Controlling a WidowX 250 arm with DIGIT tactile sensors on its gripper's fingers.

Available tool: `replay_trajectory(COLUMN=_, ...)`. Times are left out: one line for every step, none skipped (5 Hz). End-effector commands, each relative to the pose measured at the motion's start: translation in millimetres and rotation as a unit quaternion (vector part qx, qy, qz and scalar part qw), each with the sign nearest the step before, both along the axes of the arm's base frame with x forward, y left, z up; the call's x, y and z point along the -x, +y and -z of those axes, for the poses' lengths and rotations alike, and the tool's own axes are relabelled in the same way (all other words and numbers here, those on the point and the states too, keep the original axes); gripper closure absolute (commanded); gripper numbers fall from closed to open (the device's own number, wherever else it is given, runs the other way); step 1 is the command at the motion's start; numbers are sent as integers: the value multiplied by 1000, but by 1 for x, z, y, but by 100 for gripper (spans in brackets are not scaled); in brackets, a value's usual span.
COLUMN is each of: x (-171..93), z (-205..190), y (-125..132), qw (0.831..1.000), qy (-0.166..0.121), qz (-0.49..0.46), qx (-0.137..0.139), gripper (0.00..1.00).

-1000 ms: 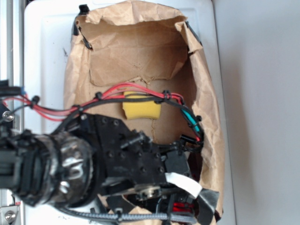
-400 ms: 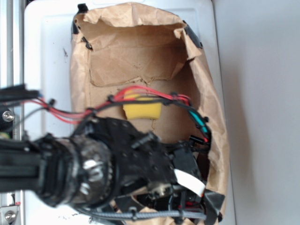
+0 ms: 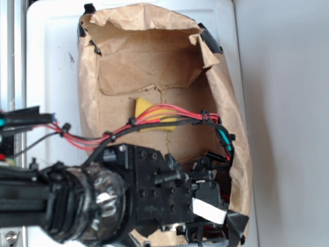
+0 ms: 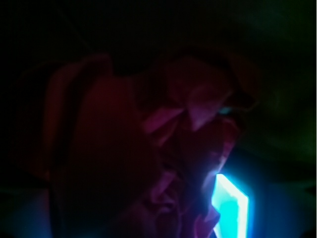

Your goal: Grab the red paper.

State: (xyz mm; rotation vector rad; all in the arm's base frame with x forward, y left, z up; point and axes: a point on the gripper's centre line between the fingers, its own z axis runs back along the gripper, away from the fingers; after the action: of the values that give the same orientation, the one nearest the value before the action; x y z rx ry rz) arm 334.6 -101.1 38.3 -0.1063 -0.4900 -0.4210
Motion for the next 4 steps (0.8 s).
replay_trajectory(x=6, z=-12, y=-13, qw=1000, qy=-15, qz=14, qx=7, gripper=100)
replay_trajectory(x=8, z=-30, y=-3, qw=1000, qy=20, qz=-20, qx=-12, gripper=100)
replay_trajectory(x=10, z=-49, y=14, qw=995, qy=77, qz=-51, qx=-31, gripper=100)
replay_trajectory(x=18, z=-67, y=33, qw=993, qy=97, qz=-64, qx=-28, gripper=100)
